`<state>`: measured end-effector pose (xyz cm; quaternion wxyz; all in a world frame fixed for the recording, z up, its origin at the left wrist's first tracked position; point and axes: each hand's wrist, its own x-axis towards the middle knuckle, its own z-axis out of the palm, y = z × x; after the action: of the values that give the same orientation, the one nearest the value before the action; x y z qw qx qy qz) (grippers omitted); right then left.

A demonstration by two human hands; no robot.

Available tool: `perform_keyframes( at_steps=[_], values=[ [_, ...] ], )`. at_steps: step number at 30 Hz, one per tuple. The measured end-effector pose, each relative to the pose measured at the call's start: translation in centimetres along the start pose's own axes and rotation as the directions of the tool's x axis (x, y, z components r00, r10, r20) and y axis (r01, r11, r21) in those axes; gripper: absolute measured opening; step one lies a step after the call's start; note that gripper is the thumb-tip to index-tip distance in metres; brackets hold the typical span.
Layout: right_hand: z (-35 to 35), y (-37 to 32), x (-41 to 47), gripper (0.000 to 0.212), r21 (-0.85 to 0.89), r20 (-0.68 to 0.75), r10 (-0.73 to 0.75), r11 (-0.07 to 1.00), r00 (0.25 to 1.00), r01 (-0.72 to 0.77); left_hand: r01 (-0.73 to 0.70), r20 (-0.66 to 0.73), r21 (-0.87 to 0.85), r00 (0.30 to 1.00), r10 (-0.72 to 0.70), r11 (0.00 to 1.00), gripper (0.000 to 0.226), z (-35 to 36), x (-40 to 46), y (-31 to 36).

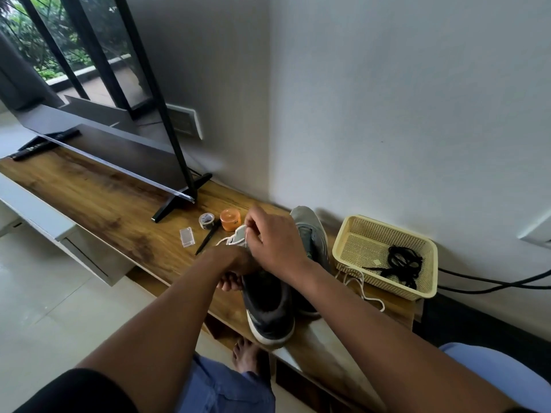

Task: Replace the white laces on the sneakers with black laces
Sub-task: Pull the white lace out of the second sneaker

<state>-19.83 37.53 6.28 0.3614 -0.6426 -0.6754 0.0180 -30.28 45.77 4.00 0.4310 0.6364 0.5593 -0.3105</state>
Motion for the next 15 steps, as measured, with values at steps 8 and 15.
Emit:
perform_keyframes(
  at_steps=[8,15],
  values=[
    [-1.4,0.4,-0.1,0.014,0.301,-0.093,0.193,0.941,0.977,-0.157,-0.051,-0.052,0.024,0.997,0.052,0.998,0.034,-0.1,-0.3,-0.4],
    [-0.7,1.9,-0.8,0.027,-0.358,0.084,0.324,0.893,0.942,-0.275,-0.144,-0.046,0.055,0.988,0.146,0.988,0.03,-0.6,-0.5,-1.6]
  ],
)
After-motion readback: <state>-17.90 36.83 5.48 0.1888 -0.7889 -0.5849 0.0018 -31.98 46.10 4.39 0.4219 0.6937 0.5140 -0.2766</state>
